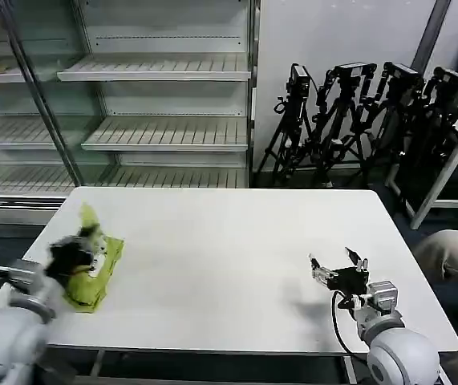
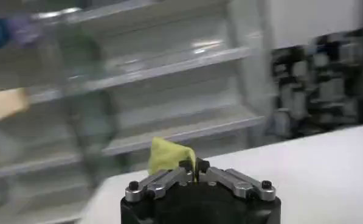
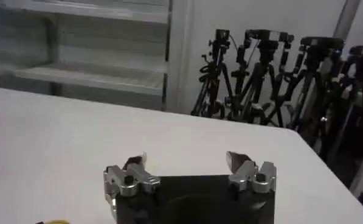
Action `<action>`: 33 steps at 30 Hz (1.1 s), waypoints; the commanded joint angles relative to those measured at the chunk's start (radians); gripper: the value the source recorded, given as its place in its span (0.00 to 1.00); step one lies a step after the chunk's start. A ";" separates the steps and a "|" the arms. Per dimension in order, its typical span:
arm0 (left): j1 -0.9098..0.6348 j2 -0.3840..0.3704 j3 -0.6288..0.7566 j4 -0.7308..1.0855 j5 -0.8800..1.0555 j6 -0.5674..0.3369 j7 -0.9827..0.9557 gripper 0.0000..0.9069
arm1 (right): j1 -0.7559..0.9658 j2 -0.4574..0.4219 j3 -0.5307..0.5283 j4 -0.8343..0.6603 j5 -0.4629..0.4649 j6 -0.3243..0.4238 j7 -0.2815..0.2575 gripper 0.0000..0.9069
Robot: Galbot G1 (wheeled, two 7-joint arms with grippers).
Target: Fold and organize the clothes.
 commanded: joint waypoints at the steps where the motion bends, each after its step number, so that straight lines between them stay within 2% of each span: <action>1: -0.034 -0.187 0.635 -0.127 0.244 -0.007 -0.022 0.00 | -0.019 -0.005 0.043 0.013 0.000 0.000 0.001 1.00; 6: -0.093 -0.292 0.679 -0.031 0.203 0.015 -0.090 0.00 | -0.013 -0.004 0.059 0.015 -0.001 0.000 0.000 1.00; 10: -0.106 -0.319 0.698 -0.010 0.206 0.020 -0.114 0.00 | 0.022 -0.005 0.058 0.011 -0.015 0.001 -0.042 1.00; 15: -0.131 -0.354 0.706 0.040 0.231 0.018 -0.133 0.01 | 0.088 -0.001 0.038 0.011 -0.051 0.007 -0.062 1.00; 16: -0.138 -0.362 0.711 0.049 0.235 0.018 -0.144 0.70 | 0.102 0.000 0.025 0.008 -0.028 0.043 -0.055 1.00; 17: -0.144 -0.367 0.714 0.055 0.225 0.012 -0.141 1.00 | 0.117 0.002 0.023 0.001 -0.038 0.036 -0.061 1.00; 20: -0.165 -0.380 0.723 0.069 0.217 -0.047 -0.133 1.00 | 0.142 0.018 0.010 -0.025 -0.064 0.060 -0.059 1.00; 26: -0.203 -0.377 0.691 0.031 0.158 -0.090 -0.139 1.00 | 0.141 0.028 -0.003 -0.044 -0.105 0.067 -0.064 1.00; 30: -0.225 -0.343 0.571 0.007 0.129 -0.093 -0.133 1.00 | 0.140 0.034 -0.002 -0.049 -0.111 0.074 -0.069 1.00; 33: -0.215 -0.256 0.391 0.040 0.161 -0.149 -0.037 1.00 | 0.143 0.041 -0.003 -0.062 -0.123 0.100 -0.085 1.00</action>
